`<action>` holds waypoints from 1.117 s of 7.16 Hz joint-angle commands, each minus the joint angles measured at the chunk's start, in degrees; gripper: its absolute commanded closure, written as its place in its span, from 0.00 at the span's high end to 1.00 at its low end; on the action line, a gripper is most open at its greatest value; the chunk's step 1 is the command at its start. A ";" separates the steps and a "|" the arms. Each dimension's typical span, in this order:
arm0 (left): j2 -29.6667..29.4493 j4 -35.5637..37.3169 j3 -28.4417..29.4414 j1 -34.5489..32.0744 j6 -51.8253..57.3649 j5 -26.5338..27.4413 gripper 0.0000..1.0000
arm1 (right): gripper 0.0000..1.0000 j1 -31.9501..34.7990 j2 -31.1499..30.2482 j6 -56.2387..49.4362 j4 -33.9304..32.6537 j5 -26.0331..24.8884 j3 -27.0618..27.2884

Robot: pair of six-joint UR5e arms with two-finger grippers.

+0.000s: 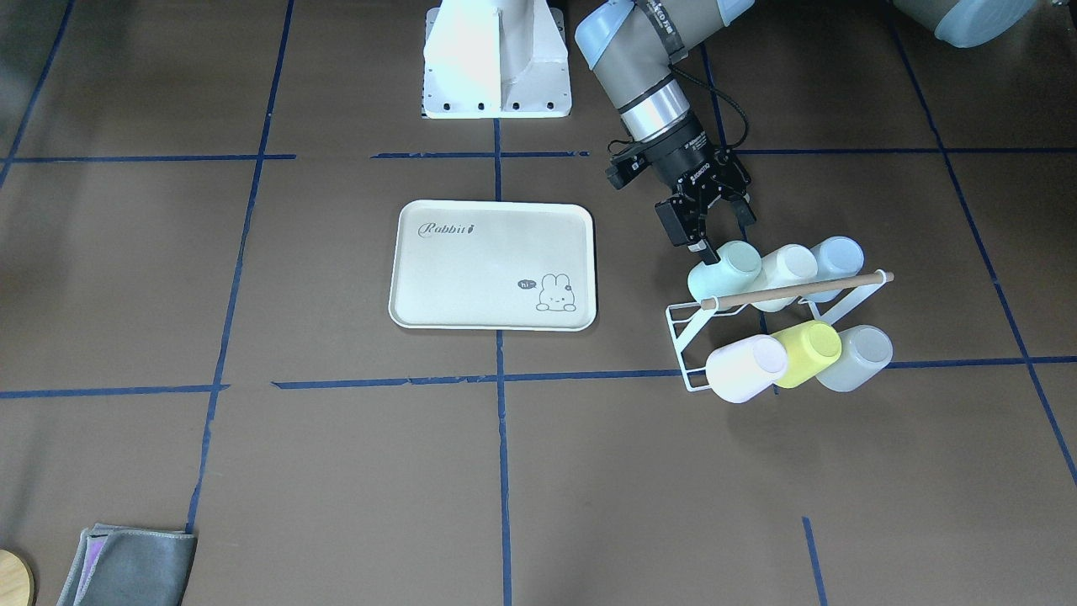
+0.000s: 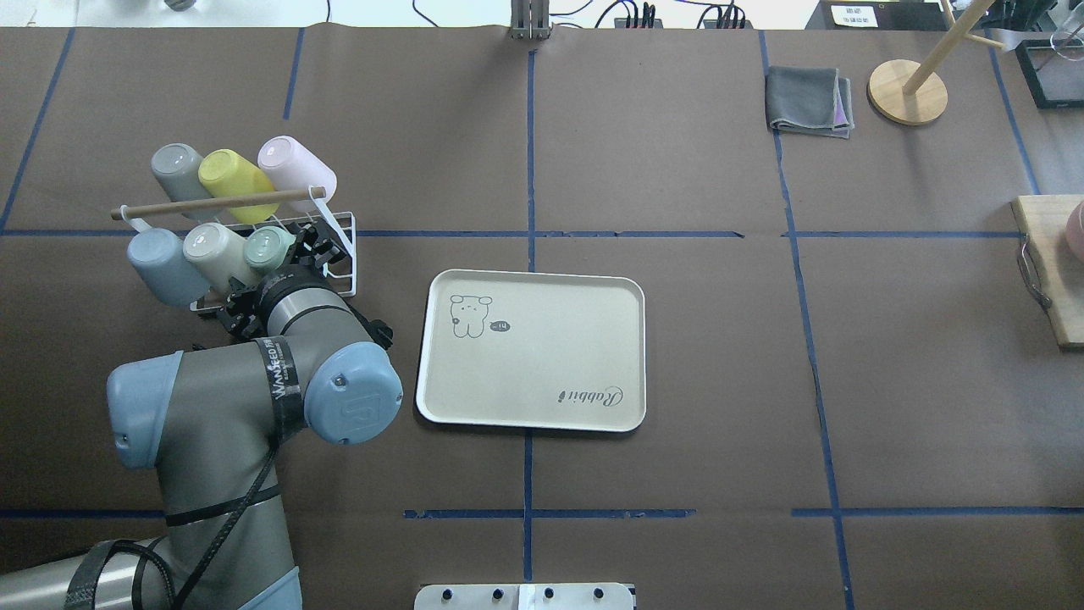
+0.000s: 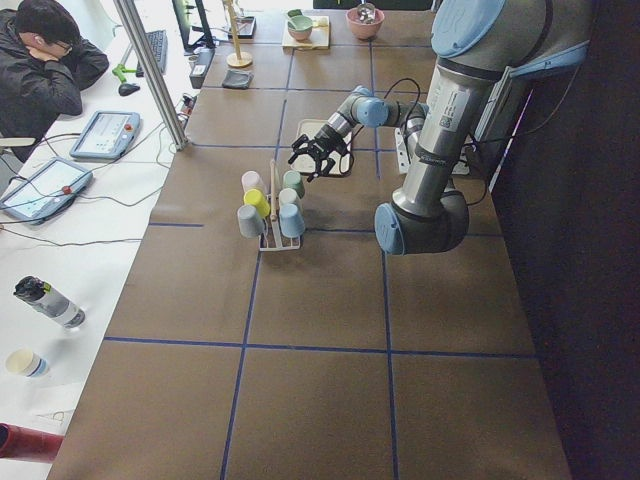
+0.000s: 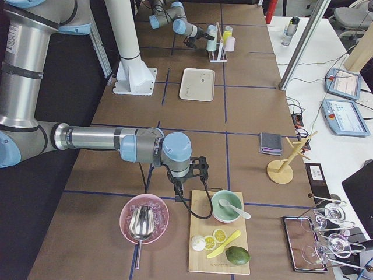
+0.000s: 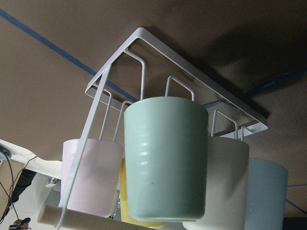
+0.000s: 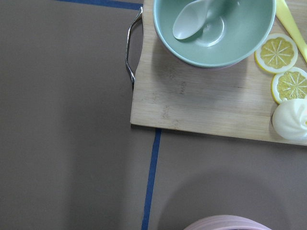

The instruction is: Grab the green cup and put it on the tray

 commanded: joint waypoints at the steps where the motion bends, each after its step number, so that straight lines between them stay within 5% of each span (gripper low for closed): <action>1: -0.05 -2.43 2.82 -0.01 -1.14 1.37 1.00 | 1.00 0.00 0.10 0.05 0.00 -0.14 -0.17; 3: -0.05 -8.65 7.81 -0.45 -1.05 2.25 1.00 | 1.00 0.00 0.19 0.05 0.00 -0.14 -0.17; 8: 0.13 -10.09 11.35 -0.80 -2.54 2.26 1.00 | 1.00 0.00 0.10 -0.04 0.00 -0.05 -0.17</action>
